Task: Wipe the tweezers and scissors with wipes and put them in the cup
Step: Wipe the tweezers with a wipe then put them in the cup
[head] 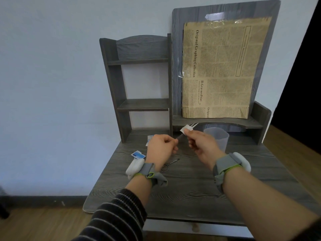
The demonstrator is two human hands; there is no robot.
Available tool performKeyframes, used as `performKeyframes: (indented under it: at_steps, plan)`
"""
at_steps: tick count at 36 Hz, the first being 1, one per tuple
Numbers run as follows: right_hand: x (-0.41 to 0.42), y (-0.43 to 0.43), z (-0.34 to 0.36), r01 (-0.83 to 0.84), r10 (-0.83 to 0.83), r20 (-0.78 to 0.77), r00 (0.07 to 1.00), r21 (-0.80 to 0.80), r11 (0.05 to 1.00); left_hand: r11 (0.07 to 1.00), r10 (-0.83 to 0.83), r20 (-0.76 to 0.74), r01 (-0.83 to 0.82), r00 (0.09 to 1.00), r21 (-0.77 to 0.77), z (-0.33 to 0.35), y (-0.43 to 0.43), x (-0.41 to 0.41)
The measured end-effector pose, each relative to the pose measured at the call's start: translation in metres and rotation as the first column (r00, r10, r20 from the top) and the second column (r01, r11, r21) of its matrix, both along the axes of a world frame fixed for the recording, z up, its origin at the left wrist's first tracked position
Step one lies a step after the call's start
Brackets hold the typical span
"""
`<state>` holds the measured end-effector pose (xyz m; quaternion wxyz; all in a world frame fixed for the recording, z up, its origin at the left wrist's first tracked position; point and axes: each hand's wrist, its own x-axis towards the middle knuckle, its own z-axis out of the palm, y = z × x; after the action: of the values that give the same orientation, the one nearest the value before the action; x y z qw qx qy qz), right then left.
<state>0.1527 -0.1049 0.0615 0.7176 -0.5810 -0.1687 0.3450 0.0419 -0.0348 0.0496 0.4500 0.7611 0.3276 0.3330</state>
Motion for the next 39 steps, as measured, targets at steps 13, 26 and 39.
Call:
performKeyframes:
  at_steps: [13,26,39]
  plan:
    - [0.009,-0.003,0.021,0.083,-0.080,-0.065,0.995,0.043,0.996,0.982,-0.060,0.069,0.072,0.996,-0.177,-0.001,0.003,-0.002]
    - [-0.006,0.006,0.008,0.036,-0.035,-0.019,0.999,0.037,0.999,0.987,-0.031,0.092,0.045,0.995,-0.153,0.002,0.000,-0.002]
    - [0.002,0.002,0.014,0.058,-0.055,-0.060,0.997,0.047,0.997,0.986,-0.025,0.100,0.041,0.995,-0.159,0.003,0.000,0.000]
